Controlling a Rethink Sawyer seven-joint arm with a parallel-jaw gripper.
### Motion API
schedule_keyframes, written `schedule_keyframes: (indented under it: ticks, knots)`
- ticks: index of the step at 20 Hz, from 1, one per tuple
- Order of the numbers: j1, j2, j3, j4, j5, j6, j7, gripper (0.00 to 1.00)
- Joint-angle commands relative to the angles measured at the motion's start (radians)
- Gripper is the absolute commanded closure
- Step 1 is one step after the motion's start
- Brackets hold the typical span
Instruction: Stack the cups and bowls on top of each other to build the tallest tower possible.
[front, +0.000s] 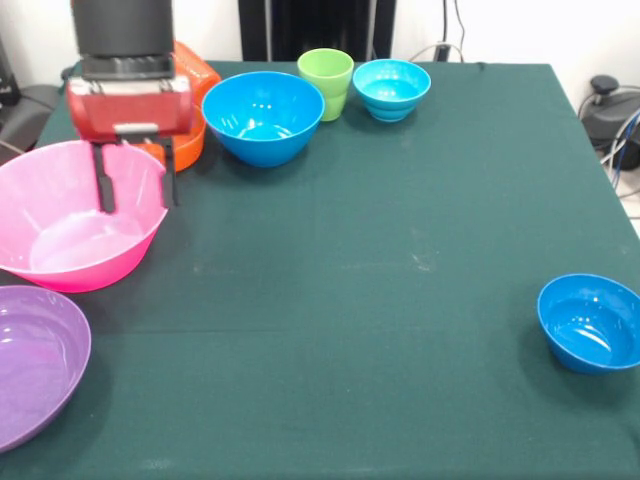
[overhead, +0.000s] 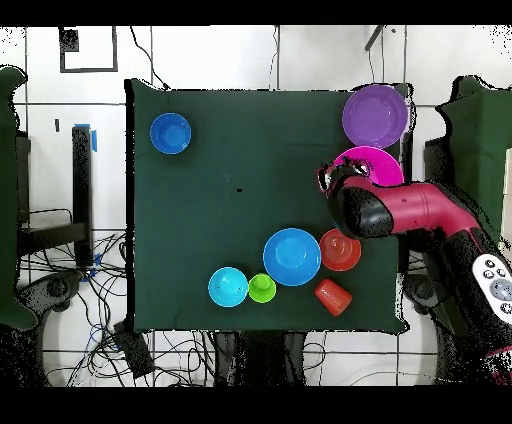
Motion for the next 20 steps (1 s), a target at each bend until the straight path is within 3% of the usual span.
schedule_keyframes:
  ticks: [1,6,8,11,13,15,20]
  knots:
    - [-0.016,-0.078,0.020,0.030,0.051,0.183,-0.225,0.00]
    - [-0.046,-0.066,0.050,0.030,0.078,0.195,-0.249,0.00]
    - [-0.105,-0.033,0.090,0.060,0.134,0.196,-0.246,0.00]
    - [-0.164,-0.072,0.120,0.092,0.227,0.308,-0.277,0.00]
    - [-0.169,-0.115,0.118,0.078,0.225,0.367,-0.333,0.00]
    - [-0.168,-0.118,0.143,0.038,0.169,0.350,-0.423,0.00]
    - [-0.168,0.050,0.190,-0.075,0.019,0.229,-0.565,0.00]
